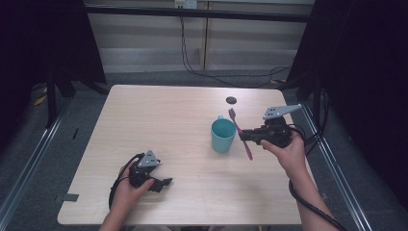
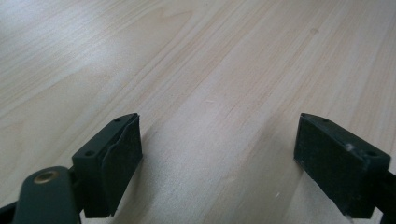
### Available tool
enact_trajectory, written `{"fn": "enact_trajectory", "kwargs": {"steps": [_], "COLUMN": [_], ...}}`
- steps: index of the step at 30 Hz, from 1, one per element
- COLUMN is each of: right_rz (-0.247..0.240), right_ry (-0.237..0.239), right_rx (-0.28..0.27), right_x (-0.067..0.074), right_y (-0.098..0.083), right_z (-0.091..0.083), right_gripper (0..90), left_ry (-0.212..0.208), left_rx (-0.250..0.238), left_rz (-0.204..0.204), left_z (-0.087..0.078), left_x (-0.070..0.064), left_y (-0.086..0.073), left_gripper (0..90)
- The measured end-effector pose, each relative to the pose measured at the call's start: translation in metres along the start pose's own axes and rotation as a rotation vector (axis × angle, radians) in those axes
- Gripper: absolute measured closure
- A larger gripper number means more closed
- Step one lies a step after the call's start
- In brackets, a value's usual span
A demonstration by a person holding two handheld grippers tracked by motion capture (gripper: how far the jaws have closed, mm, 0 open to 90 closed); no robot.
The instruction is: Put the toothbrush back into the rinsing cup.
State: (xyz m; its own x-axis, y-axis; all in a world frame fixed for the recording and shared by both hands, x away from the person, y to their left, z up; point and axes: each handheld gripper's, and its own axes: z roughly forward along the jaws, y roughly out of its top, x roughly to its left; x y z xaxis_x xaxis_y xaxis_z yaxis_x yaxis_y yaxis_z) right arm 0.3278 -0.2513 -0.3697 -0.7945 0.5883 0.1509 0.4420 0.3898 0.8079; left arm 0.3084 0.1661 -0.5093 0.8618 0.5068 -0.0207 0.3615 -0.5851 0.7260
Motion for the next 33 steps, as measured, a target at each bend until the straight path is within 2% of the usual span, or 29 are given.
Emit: {"fn": "enact_trajectory", "kwargs": {"steps": [3,16,24,33], "right_rz": [0.006,0.046,0.078,0.094], "right_ry": [0.0,-0.01,-0.047,-0.073], "right_rx": [0.0,-0.06,-0.105,-0.141], "right_x": [-0.001,-0.007,-0.009,-0.011], "right_y": [0.0,0.002,0.006,0.008], "right_z": [-0.001,-0.007,-0.01,-0.012], "right_gripper": [83.1,83.1,83.1,83.1], "left_ry": [0.0,0.0,0.0,0.0], "left_rx": [0.0,0.0,0.0,0.0], "left_rz": [0.001,0.001,0.0,0.0], "left_z": [0.0,0.0,0.0,0.0], "left_x": [0.0,0.0,0.0,0.0], "left_y": [0.0,0.0,0.0,0.0], "left_gripper": [15.0,15.0,15.0,14.9]}}
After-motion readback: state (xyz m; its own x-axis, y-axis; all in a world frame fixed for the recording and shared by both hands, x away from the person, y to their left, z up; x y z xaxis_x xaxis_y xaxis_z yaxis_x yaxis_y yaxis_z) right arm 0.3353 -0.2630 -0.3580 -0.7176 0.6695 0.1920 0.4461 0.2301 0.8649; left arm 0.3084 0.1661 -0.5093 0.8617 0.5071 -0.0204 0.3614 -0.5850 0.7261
